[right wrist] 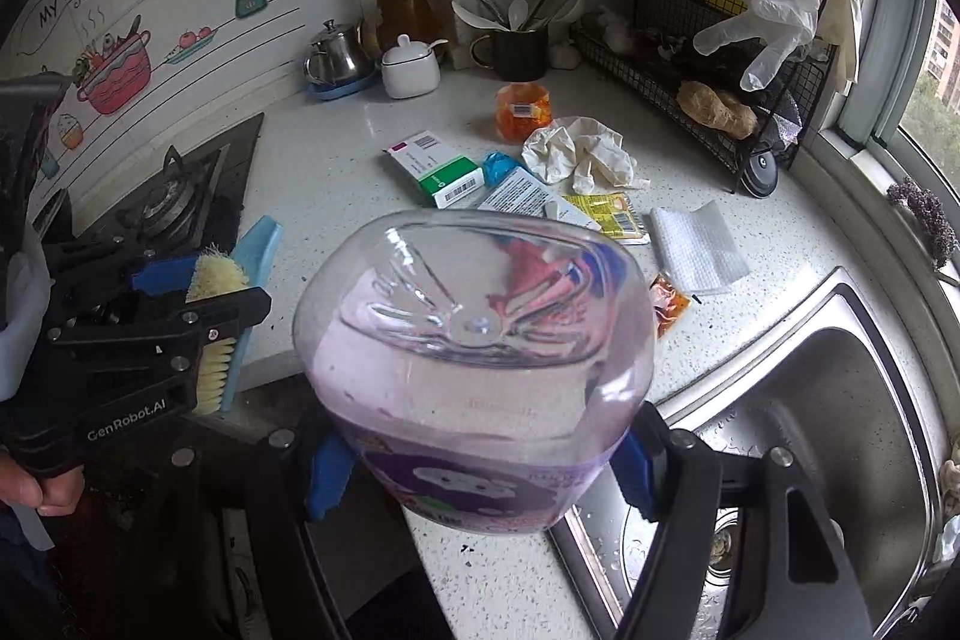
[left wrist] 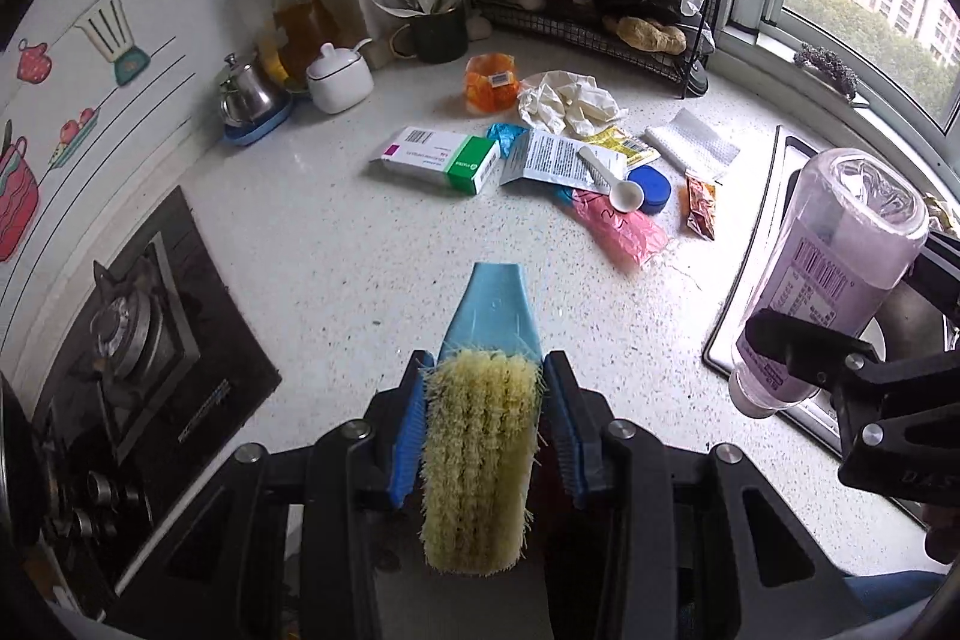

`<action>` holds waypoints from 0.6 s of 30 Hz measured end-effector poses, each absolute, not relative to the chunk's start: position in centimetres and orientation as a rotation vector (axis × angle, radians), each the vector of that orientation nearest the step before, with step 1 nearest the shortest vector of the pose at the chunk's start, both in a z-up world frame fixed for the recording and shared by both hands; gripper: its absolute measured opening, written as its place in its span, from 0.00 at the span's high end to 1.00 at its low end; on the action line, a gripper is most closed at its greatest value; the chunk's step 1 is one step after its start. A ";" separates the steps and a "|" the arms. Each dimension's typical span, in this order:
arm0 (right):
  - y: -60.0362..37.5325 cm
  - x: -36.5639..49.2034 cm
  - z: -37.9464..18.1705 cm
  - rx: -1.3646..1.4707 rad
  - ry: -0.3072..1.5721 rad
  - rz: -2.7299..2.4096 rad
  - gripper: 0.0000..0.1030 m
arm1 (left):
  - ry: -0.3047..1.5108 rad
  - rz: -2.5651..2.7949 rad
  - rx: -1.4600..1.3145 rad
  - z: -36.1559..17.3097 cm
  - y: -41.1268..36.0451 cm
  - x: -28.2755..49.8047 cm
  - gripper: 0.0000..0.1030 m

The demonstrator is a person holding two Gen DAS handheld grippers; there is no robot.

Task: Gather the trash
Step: 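Carry the bottle and brush down toward the red bin under the counter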

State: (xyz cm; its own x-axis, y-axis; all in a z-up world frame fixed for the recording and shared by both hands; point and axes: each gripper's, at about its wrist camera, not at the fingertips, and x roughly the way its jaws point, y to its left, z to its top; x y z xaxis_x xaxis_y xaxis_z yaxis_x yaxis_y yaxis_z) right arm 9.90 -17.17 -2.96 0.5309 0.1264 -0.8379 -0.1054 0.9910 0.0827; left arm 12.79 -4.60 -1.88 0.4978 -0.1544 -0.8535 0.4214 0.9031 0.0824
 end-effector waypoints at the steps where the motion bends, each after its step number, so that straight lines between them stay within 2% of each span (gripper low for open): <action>1: -16.8 9.3 -3.0 0.016 0.997 0.155 0.33 | 0.990 -0.339 0.290 -1.8 -4.0 11.5 0.65; 10: -13.3 3.8 -5.4 -0.001 1.038 0.247 0.33 | 1.043 -0.252 0.240 -4.1 0.5 3.4 0.65; 18: -10.7 0.5 -10.9 0.021 1.130 0.240 0.33 | 1.115 -0.244 0.230 -10.1 3.8 0.8 0.65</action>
